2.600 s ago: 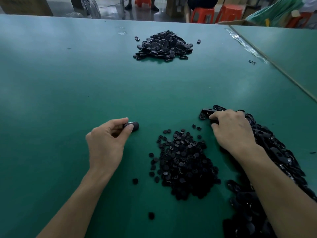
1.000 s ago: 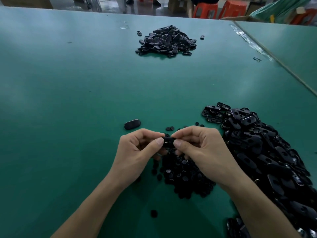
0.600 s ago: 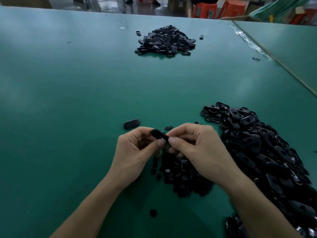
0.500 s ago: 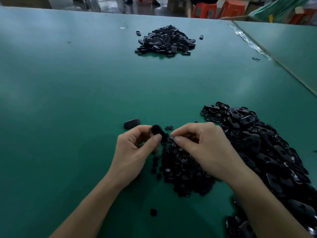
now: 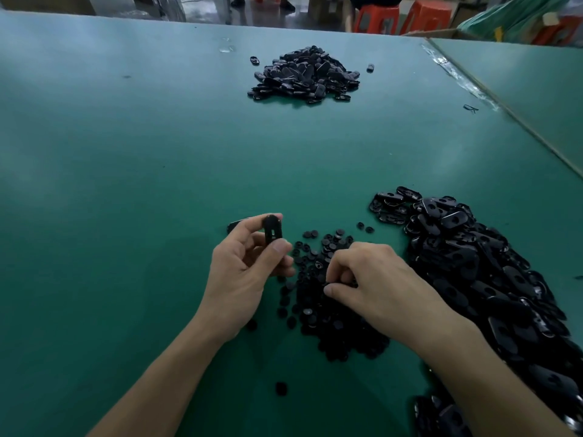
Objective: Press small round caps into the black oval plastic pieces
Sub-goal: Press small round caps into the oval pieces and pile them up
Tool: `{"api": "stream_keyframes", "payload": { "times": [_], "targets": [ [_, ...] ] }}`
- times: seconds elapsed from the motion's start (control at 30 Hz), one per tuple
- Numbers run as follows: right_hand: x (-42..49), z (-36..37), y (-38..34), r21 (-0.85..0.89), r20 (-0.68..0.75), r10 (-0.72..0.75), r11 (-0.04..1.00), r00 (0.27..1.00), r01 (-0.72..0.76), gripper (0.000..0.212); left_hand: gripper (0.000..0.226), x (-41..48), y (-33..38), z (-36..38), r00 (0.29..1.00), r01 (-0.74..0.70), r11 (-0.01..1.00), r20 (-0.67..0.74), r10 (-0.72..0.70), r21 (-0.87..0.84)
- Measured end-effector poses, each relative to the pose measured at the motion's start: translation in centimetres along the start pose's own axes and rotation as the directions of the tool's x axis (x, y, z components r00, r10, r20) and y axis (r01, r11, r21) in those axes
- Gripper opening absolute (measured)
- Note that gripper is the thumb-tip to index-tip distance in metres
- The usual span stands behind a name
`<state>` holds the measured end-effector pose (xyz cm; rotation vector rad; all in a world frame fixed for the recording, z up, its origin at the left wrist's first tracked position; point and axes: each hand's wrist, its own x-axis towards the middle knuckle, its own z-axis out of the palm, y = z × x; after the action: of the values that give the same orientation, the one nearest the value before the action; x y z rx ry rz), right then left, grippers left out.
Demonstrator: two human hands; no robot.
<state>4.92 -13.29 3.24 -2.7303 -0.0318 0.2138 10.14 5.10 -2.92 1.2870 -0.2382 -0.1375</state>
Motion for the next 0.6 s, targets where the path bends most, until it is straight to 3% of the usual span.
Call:
{"api": "stream_keyframes", "payload": {
  "times": [0.13,0.4,0.6],
  "targets": [
    [0.13,-0.06,0.11,0.047,-0.008,-0.019,0.999,1.0,0.019,0.014,0.042,0.0,0.09,0.0,1.0,0.004,0.998,0.009,-0.005,0.06],
    [0.22,-0.55,0.44,0.314,-0.193,0.021,0.949,0.981,0.042,0.01,0.014,-0.51,0.72,0.29,1.0,-0.018,0.997,0.022,0.016,0.081],
    [-0.1,-0.48,0.07,0.381,-0.278,0.006,0.919,0.96,0.105,0.014,0.025,-0.5,0.73,0.61,1.0,-0.024,0.991,-0.005,0.025,0.132]
  ]
}}
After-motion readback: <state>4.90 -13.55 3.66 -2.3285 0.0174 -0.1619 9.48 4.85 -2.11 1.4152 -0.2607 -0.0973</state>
